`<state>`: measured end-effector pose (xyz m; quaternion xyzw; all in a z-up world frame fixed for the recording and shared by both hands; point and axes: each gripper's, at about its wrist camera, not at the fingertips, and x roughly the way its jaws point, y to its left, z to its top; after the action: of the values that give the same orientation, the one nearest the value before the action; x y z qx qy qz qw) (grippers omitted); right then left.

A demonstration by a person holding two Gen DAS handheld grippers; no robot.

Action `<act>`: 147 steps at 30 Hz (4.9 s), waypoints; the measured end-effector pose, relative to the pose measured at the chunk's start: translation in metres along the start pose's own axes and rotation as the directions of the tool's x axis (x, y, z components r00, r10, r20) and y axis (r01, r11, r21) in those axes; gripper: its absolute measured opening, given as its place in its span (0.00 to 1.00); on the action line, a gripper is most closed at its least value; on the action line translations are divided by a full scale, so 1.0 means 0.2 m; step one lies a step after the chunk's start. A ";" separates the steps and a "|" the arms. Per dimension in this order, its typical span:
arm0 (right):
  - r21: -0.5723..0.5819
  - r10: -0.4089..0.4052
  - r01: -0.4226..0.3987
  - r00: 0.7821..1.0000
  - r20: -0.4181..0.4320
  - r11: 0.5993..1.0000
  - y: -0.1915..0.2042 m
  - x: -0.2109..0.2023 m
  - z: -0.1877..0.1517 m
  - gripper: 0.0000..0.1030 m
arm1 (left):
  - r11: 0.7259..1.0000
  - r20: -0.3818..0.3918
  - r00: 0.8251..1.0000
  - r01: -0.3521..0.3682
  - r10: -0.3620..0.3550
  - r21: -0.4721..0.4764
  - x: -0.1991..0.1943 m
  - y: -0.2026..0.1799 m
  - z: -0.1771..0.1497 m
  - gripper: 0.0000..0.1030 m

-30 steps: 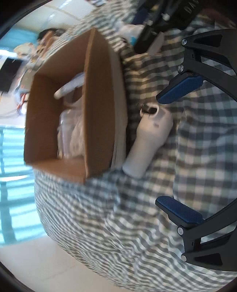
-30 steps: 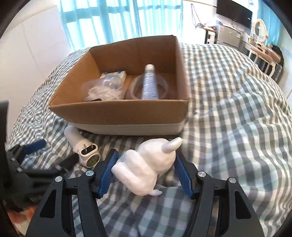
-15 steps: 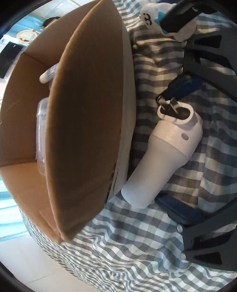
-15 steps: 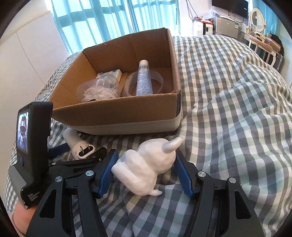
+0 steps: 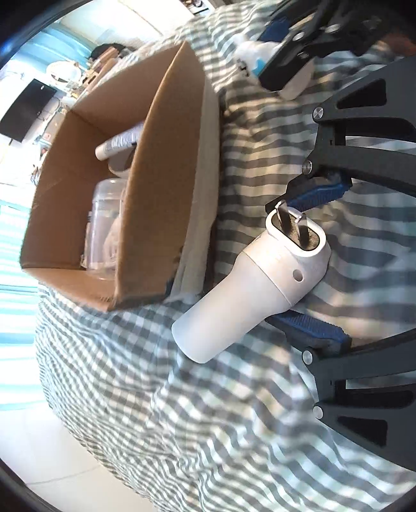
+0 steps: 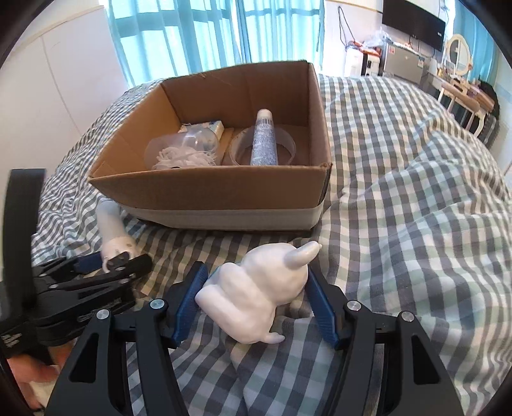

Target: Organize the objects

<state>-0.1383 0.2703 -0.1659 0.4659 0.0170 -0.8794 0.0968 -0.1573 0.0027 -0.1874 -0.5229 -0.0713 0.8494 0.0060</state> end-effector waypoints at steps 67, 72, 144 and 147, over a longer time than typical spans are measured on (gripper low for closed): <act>-0.109 0.030 -0.009 0.982 0.189 0.994 0.00 -0.20 0.89 0.60 | 0.928 0.276 0.948 0.046 -0.157 0.370 -0.37 -0.27 0.78 0.59; -0.111 0.032 -0.016 0.989 0.143 0.994 -0.02 0.03 0.93 0.60 | 0.918 0.231 0.957 0.076 -0.178 0.390 -0.17 -0.30 0.85 0.59; -0.015 -0.115 0.146 0.836 0.536 0.989 0.10 -1.40 0.45 0.98 | 0.962 0.610 0.789 -0.107 -0.071 0.251 -1.44 -0.17 0.31 1.00; -0.011 -0.109 0.137 0.835 0.539 0.991 0.08 -1.39 0.36 0.98 | 0.976 0.601 0.795 -0.053 -0.087 0.211 -1.43 -0.14 0.24 1.00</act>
<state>-0.0419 0.2881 0.1039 0.1967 0.0406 -0.9782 0.0523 -0.0721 0.0004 0.0912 -0.2187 0.0190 0.9745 0.0475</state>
